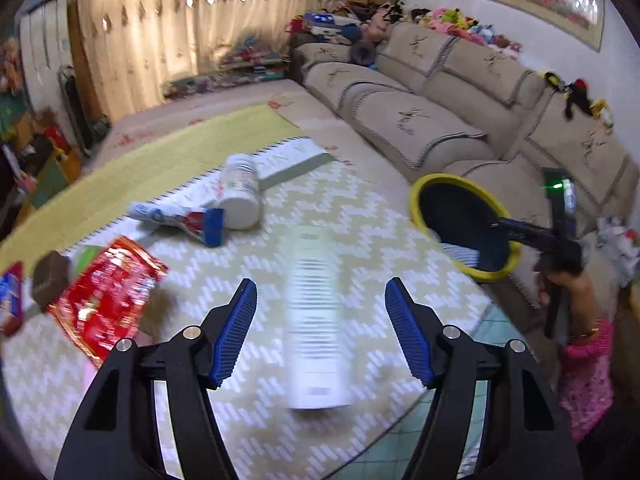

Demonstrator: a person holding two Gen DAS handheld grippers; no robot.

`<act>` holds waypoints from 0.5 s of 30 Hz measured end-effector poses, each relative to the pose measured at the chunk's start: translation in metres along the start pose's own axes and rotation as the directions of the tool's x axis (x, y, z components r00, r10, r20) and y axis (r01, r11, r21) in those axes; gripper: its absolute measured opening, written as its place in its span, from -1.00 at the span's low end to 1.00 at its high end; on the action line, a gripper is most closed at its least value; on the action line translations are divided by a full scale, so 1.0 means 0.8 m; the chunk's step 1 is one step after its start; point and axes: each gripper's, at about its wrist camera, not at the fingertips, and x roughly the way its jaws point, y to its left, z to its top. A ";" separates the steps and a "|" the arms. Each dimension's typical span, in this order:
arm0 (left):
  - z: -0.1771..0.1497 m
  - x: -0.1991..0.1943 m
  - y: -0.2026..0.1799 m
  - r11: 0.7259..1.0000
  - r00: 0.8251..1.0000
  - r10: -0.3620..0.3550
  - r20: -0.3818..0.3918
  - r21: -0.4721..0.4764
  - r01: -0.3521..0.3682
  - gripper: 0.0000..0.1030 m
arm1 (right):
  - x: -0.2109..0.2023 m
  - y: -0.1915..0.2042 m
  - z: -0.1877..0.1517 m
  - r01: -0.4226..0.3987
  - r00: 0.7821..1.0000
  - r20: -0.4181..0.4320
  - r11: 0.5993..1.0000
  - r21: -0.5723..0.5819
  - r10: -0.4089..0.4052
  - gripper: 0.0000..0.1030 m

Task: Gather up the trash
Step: 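Grasp the white-and-green tea carton lying on the table with the left gripper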

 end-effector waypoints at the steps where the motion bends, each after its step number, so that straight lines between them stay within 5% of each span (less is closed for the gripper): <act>1: 0.000 0.001 0.000 1.000 1.000 0.018 -0.004 0.001 -0.017 0.29 | 0.000 0.000 0.000 -0.001 1.000 0.001 1.000 0.000 0.001 0.10; 15: -0.028 0.049 -0.059 0.997 0.991 -0.017 -0.131 0.069 0.026 0.34 | 0.003 0.000 -0.003 -0.014 1.000 -0.003 1.000 0.008 0.014 0.10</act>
